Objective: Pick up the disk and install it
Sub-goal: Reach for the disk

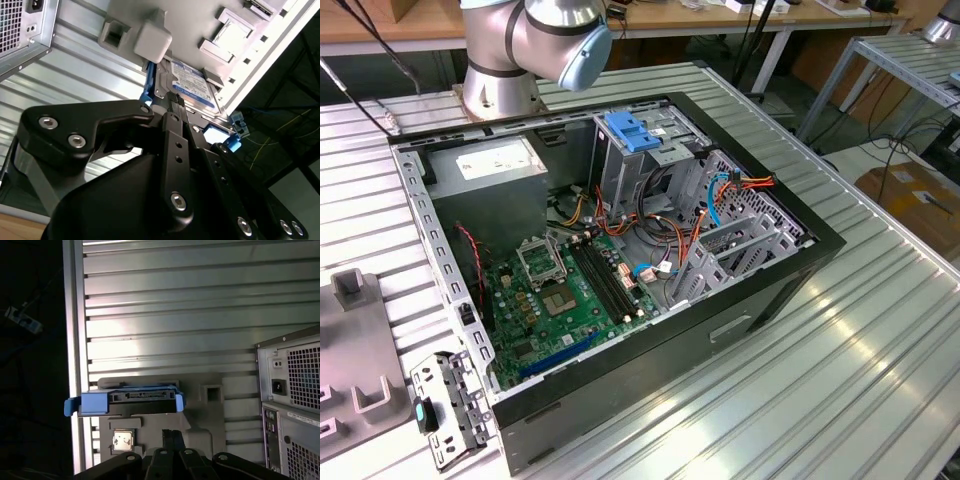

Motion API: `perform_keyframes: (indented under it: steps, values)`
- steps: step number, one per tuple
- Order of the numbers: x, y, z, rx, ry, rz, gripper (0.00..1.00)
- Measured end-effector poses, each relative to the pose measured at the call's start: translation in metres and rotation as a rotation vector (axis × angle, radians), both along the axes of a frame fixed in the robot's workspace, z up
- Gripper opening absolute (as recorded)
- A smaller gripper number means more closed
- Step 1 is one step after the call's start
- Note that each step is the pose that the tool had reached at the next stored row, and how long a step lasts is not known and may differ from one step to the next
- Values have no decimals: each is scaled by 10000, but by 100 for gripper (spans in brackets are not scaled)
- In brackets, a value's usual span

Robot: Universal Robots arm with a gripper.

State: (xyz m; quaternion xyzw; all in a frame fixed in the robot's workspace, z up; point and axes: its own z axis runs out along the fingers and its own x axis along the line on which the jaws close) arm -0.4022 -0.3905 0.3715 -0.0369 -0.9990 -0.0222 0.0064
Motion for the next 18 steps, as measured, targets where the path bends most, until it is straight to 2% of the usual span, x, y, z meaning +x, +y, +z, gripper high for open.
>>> perform_keyframes:
  steps: [7, 10, 14, 18]
  values:
    - [-344, 38, -23, 7, 3, 3, 11]
    - [-477, 82, -37, 11, 9, 1, 11]
    - [-537, 126, -55, 18, 37, 1, 11]
    - [-538, 126, -56, 57, 37, 2, 11]
